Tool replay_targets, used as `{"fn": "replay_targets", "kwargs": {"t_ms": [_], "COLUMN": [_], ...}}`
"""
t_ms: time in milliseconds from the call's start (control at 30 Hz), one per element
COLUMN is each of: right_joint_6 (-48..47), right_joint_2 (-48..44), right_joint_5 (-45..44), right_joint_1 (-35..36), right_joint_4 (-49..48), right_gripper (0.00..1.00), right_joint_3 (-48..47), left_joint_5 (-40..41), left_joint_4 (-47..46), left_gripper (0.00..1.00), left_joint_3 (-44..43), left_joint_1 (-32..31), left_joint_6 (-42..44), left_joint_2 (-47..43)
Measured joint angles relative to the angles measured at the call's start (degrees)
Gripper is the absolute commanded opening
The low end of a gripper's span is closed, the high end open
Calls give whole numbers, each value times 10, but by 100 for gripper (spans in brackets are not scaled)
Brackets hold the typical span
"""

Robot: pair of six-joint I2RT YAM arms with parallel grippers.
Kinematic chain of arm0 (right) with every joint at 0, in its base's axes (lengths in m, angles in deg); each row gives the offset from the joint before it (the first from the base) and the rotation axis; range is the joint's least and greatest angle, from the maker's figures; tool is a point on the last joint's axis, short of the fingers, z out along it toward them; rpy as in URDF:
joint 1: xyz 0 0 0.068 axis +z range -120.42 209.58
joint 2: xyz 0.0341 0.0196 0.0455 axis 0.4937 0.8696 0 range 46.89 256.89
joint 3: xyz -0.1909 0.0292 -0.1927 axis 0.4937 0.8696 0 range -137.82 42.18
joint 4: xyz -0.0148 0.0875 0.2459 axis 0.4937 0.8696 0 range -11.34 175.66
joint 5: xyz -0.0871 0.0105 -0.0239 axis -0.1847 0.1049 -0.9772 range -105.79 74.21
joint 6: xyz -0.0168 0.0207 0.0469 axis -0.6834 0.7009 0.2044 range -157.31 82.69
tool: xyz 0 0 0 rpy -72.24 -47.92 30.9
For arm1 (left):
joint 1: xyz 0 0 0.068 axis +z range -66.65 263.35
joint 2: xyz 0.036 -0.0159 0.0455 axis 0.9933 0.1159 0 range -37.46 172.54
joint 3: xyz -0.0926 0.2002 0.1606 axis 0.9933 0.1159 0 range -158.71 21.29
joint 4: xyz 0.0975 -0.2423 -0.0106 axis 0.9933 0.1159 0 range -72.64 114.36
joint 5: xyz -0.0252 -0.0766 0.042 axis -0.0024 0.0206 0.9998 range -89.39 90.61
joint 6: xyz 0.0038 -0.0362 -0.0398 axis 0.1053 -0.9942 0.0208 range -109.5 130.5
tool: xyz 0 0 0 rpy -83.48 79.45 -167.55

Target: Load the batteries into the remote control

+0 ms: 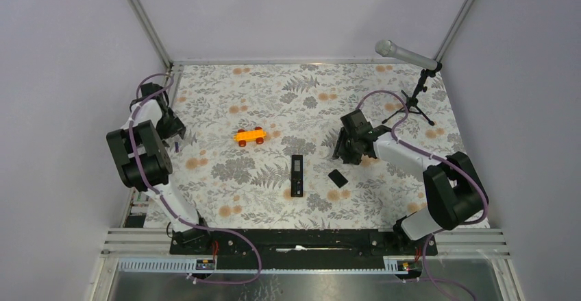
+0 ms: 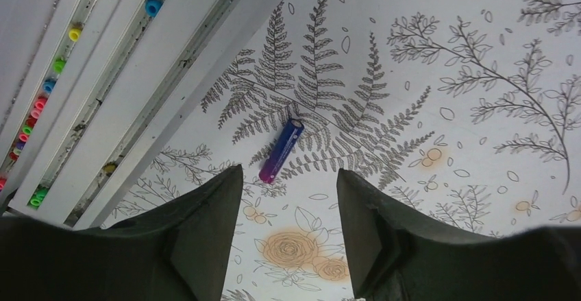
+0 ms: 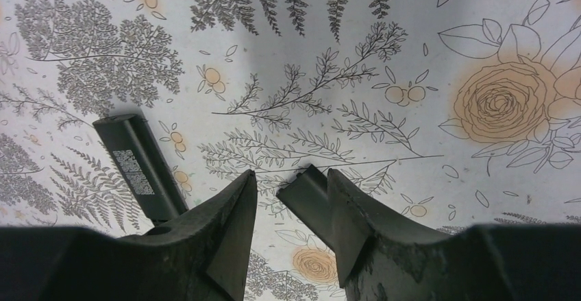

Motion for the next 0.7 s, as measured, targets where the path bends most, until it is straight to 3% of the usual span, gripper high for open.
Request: {"fn": "replay_targets", "kwargs": {"t_ms": [300, 533, 700], "right_joint_6": [0, 0, 0], "right_joint_2": [18, 18, 18], "right_joint_5": [14, 15, 15], "right_joint_1": [-7, -7, -7], "right_joint_4": [-7, -12, -12], "right_gripper": [48, 47, 47], "right_joint_3": [0, 0, 0], "left_joint_5": [-16, -56, -65], "left_joint_4": [2, 1, 0], "left_gripper": [50, 37, 23], "left_joint_3": [-8, -8, -7], "left_joint_1": [21, 34, 35], "left_joint_6": [11, 21, 22], "left_joint_2": [39, 52, 53]}}
